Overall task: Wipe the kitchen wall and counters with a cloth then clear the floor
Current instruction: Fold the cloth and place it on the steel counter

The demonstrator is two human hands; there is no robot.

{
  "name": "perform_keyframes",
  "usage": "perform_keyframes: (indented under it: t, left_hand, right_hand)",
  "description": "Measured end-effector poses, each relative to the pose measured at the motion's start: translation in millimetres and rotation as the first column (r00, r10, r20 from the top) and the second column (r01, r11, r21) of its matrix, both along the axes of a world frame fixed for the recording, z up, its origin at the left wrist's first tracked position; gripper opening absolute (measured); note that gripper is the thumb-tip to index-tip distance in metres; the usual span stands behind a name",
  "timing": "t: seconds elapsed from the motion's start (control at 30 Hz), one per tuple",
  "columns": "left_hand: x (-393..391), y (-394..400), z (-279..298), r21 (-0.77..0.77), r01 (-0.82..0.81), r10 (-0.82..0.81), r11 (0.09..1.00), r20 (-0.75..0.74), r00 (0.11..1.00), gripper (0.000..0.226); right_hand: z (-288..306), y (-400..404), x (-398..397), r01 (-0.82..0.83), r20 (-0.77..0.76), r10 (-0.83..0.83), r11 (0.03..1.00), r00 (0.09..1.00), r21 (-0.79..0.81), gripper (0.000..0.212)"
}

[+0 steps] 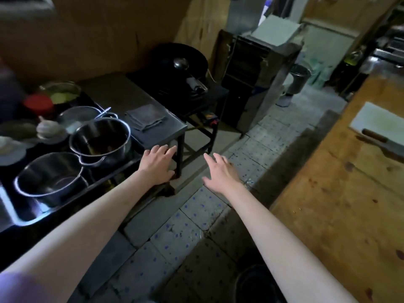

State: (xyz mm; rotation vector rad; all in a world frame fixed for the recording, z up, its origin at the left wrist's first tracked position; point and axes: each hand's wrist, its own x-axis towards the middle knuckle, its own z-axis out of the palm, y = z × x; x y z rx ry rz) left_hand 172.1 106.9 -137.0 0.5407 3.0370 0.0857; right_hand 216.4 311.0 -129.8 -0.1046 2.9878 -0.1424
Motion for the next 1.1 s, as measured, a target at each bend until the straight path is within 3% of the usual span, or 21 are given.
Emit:
perform_keyframes:
  t: [0.2,0.6,0.87,1.1]
  left_hand:
    - [-30.9,-10.2,-10.7,0.004,-0.181,0.181,0.983,0.038,0.983,0.082]
    - [-156.1,-25.7,-42.6,0.081,-0.327,0.321,0.942,0.075,0.944,0.076]
    - [-224.7,-42.4,-63.4,0.047,-0.427,0.423,0.903,0.076,0.903,0.073]
    - [-265.5,-50.8,-92.2,0.077,-0.553,0.533,0.829,0.185,0.825,0.073]
  right_hand:
    - [0.3,-5.2,-70.4,-0.106,0.013,0.106,0.994,0.994,-0.002,0.074]
    - [-18.6,-39.2,-215.0,-0.199,0.070,0.196,0.979,0.978,0.040,0.078]
    - [-45.1,-60.0,-295.6,-0.249,0.144,0.245,0.968,0.959,0.012,0.081]
    - [-75.0,-77.6,-367.6,-0.382,0.205,0.367,0.923,0.907,0.036,0.081]
